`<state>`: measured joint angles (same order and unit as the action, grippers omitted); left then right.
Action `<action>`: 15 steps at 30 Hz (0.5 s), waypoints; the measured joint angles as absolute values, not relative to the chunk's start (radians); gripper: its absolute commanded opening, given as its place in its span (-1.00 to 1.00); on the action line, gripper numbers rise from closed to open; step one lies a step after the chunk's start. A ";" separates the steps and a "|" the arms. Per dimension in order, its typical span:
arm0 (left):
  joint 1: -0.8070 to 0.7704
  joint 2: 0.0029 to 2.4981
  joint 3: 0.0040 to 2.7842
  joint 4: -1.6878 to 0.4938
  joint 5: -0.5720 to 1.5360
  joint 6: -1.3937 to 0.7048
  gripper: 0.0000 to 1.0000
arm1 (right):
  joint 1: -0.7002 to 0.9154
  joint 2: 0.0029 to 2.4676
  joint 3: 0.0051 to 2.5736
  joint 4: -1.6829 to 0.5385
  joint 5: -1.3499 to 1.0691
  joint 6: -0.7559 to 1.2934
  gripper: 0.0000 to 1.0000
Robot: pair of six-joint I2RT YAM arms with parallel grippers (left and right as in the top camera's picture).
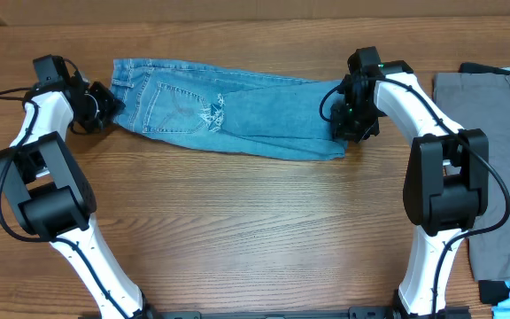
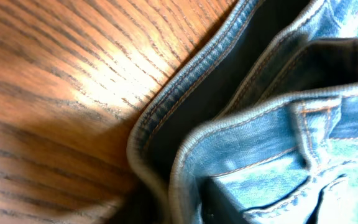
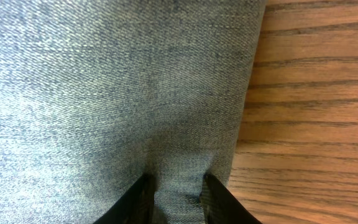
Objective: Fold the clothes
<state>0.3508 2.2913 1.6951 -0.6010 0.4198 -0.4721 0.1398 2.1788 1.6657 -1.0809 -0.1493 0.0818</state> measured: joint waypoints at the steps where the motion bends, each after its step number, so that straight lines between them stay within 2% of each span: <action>1: 0.353 2.291 1.695 -0.602 0.432 -0.468 -0.92 | 0.140 2.179 1.666 -1.082 -0.149 0.081 -0.42; 5: 0.361 2.291 1.695 -0.612 0.448 -0.449 -0.92 | 0.140 2.179 1.666 -1.085 -0.149 0.081 -0.43; 8: 0.377 2.252 1.686 -0.683 0.437 -0.414 -0.92 | 0.139 2.180 1.692 -1.138 -0.150 0.080 -0.24; 11: 0.406 2.154 1.667 -0.733 0.385 -0.409 -0.92 | 0.138 2.177 1.847 -1.240 -0.152 0.081 -0.16; 15: 0.515 2.007 1.666 -0.745 0.319 -0.404 -0.92 | 0.110 2.155 2.174 -1.482 -0.148 0.078 -0.09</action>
